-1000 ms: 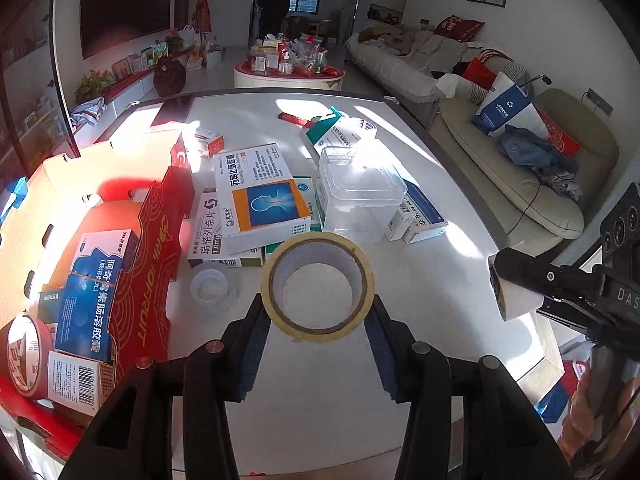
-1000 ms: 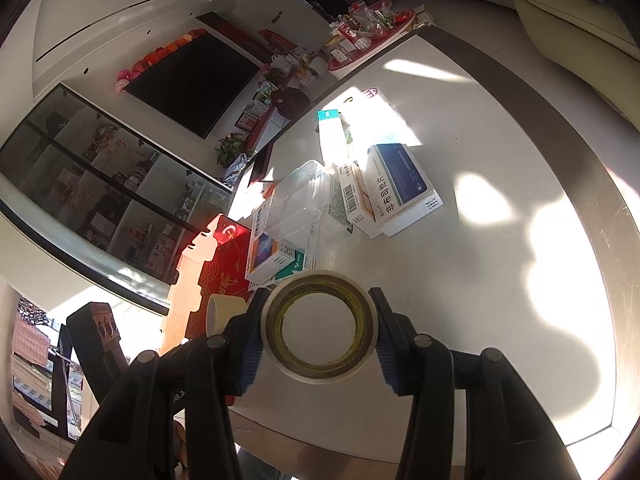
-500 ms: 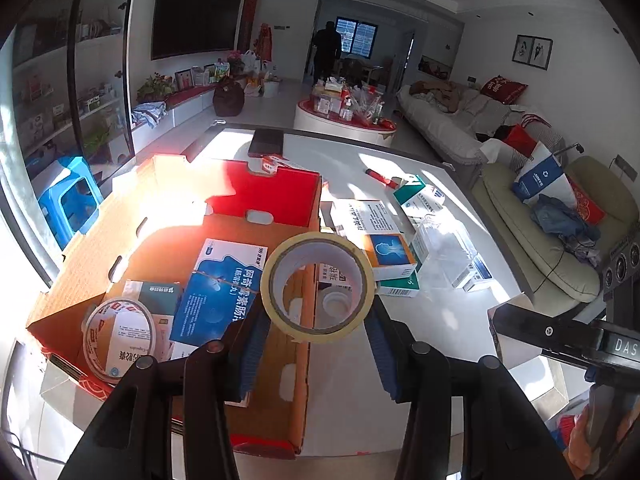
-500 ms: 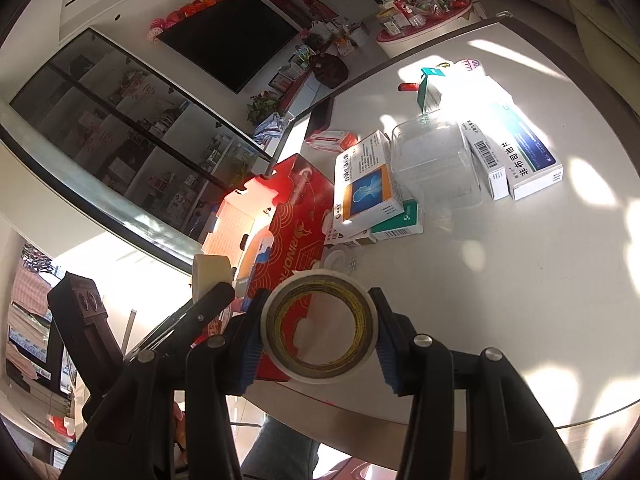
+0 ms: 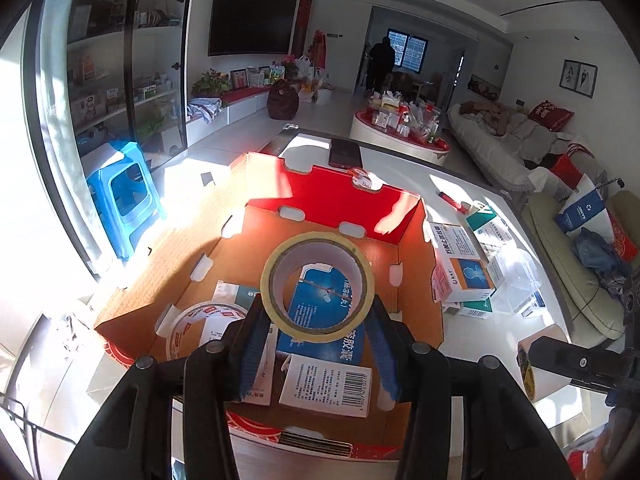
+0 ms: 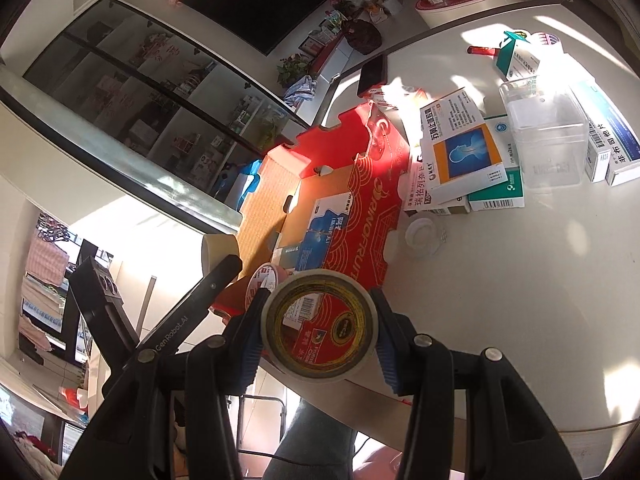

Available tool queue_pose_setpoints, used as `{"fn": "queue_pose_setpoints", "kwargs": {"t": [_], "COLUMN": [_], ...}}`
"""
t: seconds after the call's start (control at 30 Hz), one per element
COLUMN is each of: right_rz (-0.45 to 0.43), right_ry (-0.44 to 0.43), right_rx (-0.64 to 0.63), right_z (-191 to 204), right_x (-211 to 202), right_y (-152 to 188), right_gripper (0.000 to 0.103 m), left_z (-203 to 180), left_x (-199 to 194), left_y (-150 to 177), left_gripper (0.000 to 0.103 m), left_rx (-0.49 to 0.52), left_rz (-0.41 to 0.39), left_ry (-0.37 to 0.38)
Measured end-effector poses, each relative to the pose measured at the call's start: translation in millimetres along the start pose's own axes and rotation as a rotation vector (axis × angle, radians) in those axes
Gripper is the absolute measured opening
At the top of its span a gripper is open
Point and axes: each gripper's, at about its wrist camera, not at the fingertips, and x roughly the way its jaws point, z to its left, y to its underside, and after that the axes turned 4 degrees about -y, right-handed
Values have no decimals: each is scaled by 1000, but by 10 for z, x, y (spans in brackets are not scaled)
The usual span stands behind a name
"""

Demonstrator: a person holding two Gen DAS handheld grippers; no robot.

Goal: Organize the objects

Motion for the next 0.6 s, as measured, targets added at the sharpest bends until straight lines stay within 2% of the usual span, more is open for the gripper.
{"fn": "queue_pose_setpoints", "kwargs": {"t": [0.3, 0.6], "right_rz": [8, 3], "right_ry": [5, 1], "right_rx": [6, 20], "right_z": [-17, -64], "right_x": [-4, -25], "right_y": [-21, -11], "right_gripper": [48, 48], "left_z": [-35, -107], "left_x": [12, 17], "left_y": [3, 9], "left_gripper": [52, 52], "left_rx": [24, 52], "left_rz": [-15, -19], "left_ry": [-31, -30]}}
